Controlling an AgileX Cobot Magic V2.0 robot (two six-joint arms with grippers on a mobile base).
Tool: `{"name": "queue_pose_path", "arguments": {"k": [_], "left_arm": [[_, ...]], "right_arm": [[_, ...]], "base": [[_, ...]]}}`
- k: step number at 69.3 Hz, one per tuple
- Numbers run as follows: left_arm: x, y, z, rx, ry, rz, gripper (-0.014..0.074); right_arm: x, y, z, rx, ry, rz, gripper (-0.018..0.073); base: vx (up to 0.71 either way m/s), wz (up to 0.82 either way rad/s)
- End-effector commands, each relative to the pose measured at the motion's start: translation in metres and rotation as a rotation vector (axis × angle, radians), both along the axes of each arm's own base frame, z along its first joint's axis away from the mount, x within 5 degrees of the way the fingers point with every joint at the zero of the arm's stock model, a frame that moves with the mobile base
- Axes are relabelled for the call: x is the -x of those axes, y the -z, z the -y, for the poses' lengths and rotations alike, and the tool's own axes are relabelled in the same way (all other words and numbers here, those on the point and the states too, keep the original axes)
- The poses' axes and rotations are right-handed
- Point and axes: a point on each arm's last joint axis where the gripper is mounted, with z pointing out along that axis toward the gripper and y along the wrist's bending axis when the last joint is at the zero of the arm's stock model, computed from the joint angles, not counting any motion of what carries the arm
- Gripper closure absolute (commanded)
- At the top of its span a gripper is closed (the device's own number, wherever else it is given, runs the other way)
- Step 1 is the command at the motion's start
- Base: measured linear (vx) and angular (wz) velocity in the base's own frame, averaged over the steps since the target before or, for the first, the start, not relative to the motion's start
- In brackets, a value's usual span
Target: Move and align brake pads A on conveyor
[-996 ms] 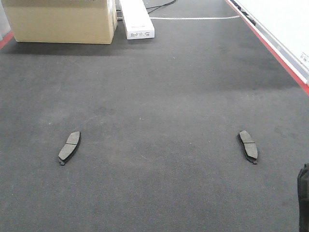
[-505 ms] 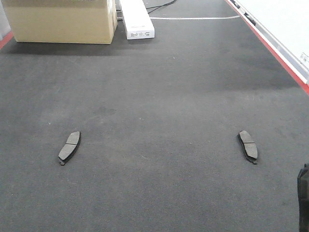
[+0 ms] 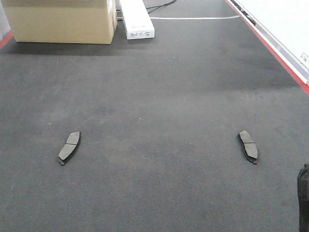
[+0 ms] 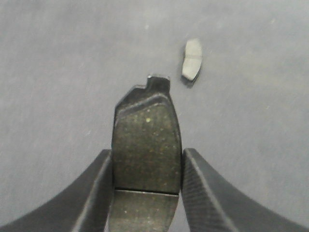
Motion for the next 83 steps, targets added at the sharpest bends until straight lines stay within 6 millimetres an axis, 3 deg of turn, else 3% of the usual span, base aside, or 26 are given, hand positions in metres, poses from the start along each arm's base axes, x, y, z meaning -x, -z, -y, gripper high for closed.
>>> {"name": "queue_pose_path", "arguments": {"k": [1,16,33,45,62,83], "left_arm": [[-0.020,-0.010,0.008,0.009,0.021,0.050,0.0603],[-0.071,-0.004,0.030,0.021,0.064,-0.017,0.0603],[-0.148,-0.019,0.060,-0.003,0.116,-0.089,0.0603],[-0.202,-0.017,0.083,0.018,0.145,-0.181,0.0603],[-0.269,0.008,0.108,0.021,0.145,-0.270,0.0603],[-0.318,0.061,0.129,0.034,0.156,-0.433,0.0603]], "right_arm": [[-0.004,-0.014,-0.001,-0.033,0.003,0.099,0.0571],[-0.004,-0.014,-0.001,-0.033,0.003,0.099,0.0571],[-0.004,-0.014,-0.001,-0.033,0.003,0.099,0.0571],[-0.004,-0.014,-0.001,-0.033,0.003,0.099,0.0571],[-0.004,-0.014,-0.001,-0.033,0.003,0.099,0.0571],[-0.004,-0.014,-0.001,-0.033,0.003,0.099,0.0571]], "base": [[0.00,0.00],[0.00,0.00],[0.00,0.00],[0.00,0.00],[0.00,0.00],[0.00,0.00]]}}
